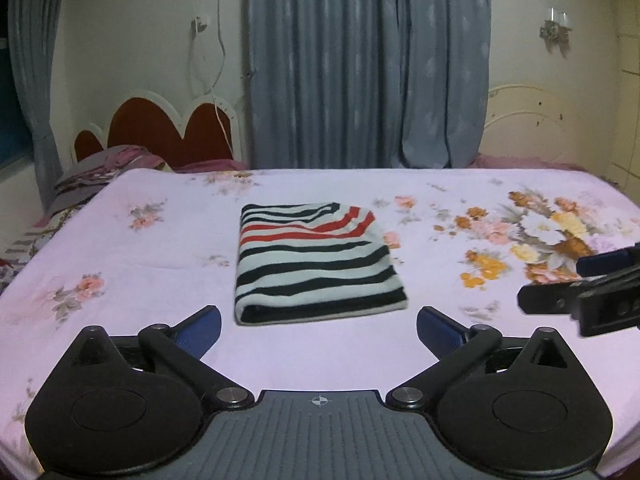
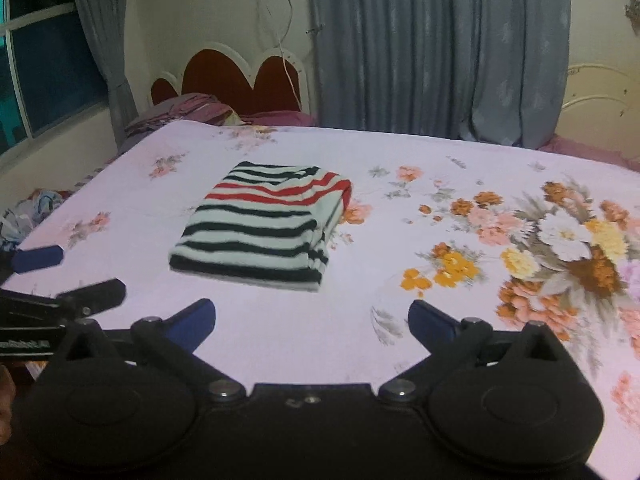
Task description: Fold small clothes
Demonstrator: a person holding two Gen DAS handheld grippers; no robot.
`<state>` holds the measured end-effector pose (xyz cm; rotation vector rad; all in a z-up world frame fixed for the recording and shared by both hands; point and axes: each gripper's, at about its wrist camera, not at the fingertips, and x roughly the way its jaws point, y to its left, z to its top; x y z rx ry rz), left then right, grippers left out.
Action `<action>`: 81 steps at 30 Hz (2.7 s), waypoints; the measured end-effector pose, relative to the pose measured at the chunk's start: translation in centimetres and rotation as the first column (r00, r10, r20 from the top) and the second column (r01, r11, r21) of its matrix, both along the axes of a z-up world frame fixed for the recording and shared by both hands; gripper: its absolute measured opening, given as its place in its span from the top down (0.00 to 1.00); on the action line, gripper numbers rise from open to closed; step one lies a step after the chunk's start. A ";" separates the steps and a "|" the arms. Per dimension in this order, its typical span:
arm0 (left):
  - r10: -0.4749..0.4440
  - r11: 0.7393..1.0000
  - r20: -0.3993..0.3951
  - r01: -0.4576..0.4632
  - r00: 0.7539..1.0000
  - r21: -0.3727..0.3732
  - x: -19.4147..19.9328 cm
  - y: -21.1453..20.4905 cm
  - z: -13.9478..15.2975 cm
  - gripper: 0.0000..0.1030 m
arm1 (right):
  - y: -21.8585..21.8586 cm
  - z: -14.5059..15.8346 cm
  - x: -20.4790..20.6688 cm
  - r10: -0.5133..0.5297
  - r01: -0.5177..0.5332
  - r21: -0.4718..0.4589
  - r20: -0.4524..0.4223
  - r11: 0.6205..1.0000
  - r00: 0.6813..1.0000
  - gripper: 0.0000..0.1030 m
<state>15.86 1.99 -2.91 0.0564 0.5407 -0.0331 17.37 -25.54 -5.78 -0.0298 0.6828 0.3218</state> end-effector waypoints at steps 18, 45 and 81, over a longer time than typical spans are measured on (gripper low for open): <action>0.039 0.999 0.064 -0.037 0.997 -0.021 -9.6 0.2 3.0 0.00 | -1.1 2.4 -8.8 -0.047 0.048 -0.005 0.080 0.999 0.996 0.01; 0.046 0.999 0.090 -0.043 0.995 -0.032 -10.2 1.2 3.8 0.00 | 0.3 3.6 -9.5 -0.044 0.045 -0.009 0.118 0.999 0.992 0.01; 0.031 0.999 0.089 -0.030 0.996 -0.023 -9.2 1.2 3.8 0.00 | 0.4 3.8 -9.1 -0.043 0.045 -0.008 0.119 0.999 0.992 0.01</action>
